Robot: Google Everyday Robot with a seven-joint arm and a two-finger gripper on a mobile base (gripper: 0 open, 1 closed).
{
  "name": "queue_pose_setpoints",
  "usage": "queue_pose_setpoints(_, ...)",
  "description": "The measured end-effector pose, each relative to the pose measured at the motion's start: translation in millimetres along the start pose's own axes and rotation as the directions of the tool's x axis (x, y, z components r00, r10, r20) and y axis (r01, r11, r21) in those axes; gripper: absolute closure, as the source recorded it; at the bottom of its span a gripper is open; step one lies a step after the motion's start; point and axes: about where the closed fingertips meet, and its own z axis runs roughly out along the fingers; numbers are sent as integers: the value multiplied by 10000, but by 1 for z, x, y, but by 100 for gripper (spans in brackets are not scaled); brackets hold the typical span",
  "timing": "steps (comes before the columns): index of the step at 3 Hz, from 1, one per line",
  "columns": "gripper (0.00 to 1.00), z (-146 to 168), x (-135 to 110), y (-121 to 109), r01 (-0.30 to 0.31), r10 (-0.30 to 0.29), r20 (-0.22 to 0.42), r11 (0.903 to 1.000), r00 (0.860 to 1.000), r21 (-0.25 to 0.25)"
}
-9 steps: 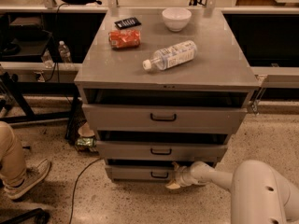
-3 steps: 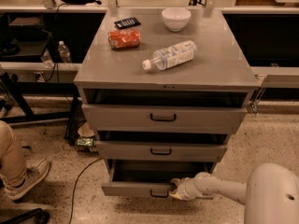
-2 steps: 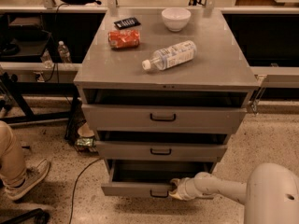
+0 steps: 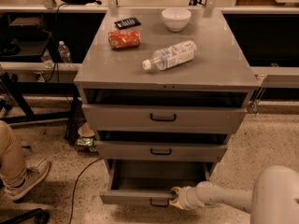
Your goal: Open bottom drawer
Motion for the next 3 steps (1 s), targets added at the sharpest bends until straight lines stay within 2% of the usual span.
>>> queue_pose_setpoints(1, 100, 0, 0, 0, 0, 0, -1, 10000, 10000, 0)
queue_pose_setpoints(2, 100, -3, 9, 20, 184, -188, -306, 9998, 9994, -126)
queue_pose_setpoints(3, 100, -4, 13, 29, 262, -268, -398, 9995, 9988, -172)
